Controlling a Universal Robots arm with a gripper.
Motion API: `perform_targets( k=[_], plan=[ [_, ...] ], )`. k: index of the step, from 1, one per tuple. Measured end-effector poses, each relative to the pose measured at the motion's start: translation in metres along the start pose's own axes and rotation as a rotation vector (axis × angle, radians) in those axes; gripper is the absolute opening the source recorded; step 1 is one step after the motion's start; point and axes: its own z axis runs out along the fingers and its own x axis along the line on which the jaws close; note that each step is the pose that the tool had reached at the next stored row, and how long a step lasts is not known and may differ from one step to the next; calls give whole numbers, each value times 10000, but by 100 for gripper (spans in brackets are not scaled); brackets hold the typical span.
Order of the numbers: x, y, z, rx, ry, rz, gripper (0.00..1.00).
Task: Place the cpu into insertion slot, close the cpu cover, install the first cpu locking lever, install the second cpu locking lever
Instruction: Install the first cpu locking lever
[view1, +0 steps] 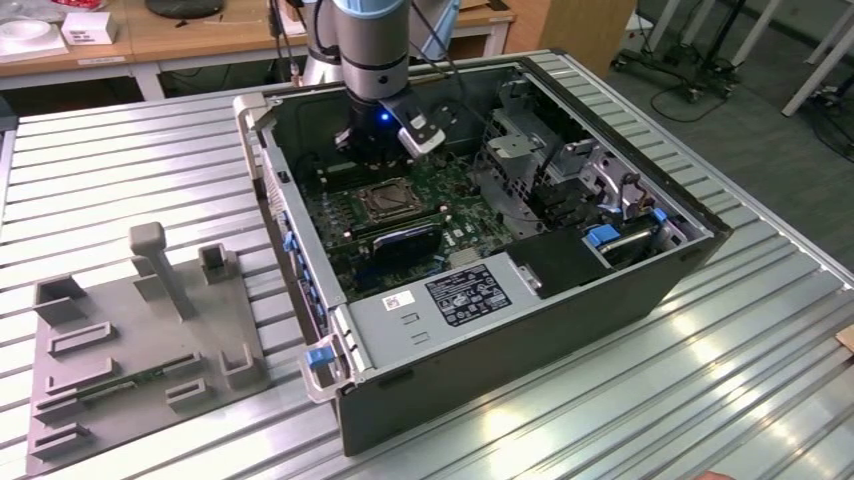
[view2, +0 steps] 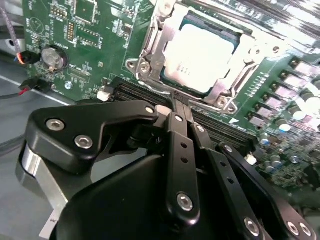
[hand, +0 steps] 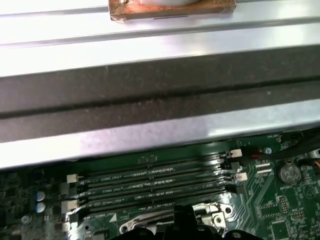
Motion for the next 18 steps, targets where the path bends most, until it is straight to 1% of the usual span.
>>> perform_targets(
  k=[1, 2, 3, 4, 5, 7, 9, 10, 11, 12, 13, 14, 18],
  plan=[
    [-7, 1, -1, 98, 87, 5, 11],
    [-14, 3, -2, 223, 180, 6, 11],
    [-18, 3, -2, 339, 257, 6, 11],
    [-21, 4, -2, 456, 318, 4, 11],
    [-21, 4, -2, 570, 368, 0, 11],
    [-22, 4, -2, 771, 436, -19, 11],
    [-24, 4, -2, 1015, 540, -51, 11],
    [-24, 4, -1, 1124, 592, -73, 11],
    [-25, 4, -1, 1200, 637, -98, 11],
    [-25, 4, -1, 1265, 686, -128, 11],
    [-26, 4, -1, 1310, 726, -160, 11],
    [-26, 4, -1, 1323, 742, -178, 11],
    [-27, 5, -1, 1323, 747, -200, 11]
  ],
)
